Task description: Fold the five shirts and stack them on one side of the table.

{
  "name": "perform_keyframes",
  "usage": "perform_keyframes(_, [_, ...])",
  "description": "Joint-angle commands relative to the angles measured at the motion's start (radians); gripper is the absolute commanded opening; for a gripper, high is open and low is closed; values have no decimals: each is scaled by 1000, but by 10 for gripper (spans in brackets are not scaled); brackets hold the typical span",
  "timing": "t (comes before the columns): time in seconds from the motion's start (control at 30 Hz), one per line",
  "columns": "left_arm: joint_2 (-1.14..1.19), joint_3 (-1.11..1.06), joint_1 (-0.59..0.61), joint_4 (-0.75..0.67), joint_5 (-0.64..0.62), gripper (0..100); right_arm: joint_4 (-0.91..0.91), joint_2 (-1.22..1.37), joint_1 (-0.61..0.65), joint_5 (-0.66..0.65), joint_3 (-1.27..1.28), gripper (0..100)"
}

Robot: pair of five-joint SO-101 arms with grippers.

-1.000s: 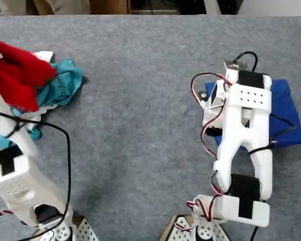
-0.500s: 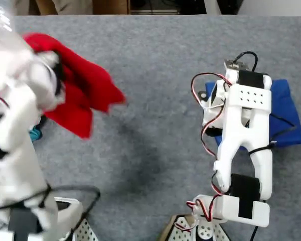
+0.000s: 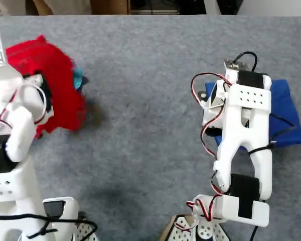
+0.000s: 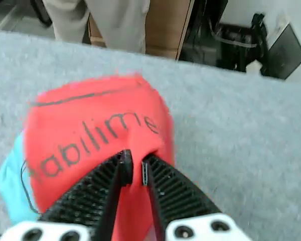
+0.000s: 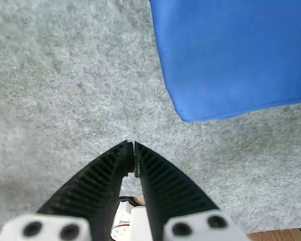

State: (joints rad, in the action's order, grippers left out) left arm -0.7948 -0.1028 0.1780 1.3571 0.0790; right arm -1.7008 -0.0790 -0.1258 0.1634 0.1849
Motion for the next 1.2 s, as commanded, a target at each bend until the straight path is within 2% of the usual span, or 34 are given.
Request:
perform_keyframes(0.0, [-73,-123,-31,-26,6,19,34,-48,19,2,1,9])
perform_keyframes(0.1, [-134,-218,-123,-26,0,19,49,-48,19,2,1,9])
perform_keyframes(0.3, [-268,-285,-397,-11,-3,32,71,-48,19,2,1,9])
perform_keyframes(0.4, [-271,-315,-428,-3,-28,149,71,-48,19,2,1,10])
perform_keyframes(0.47, [-268,-321,-428,-2,-114,236,80,-48,19,2,1,11])
perform_keyframes(0.53, [-268,-327,-422,3,-199,272,84,-48,19,2,-2,12])
perform_keyframes(0.67, [-266,-330,-348,-5,-236,282,84,-47,22,2,-5,22])
perform_keyframes(0.77, [-268,-328,-267,-5,-235,281,55,-48,82,-38,-5,101])
perform_keyframes(0.87, [-268,-330,-109,-2,-235,279,11,-48,211,-112,-15,207])
perform_keyframes(0.97, [-266,-368,110,-23,-235,279,-23,-48,357,-161,-42,277])
perform_keyframes(1.07, [-266,-477,298,-120,-233,279,-21,-47,484,-166,-81,288])
perform_keyframes(1.17, [-266,-635,384,-281,-204,279,9,-25,602,-166,-113,288])
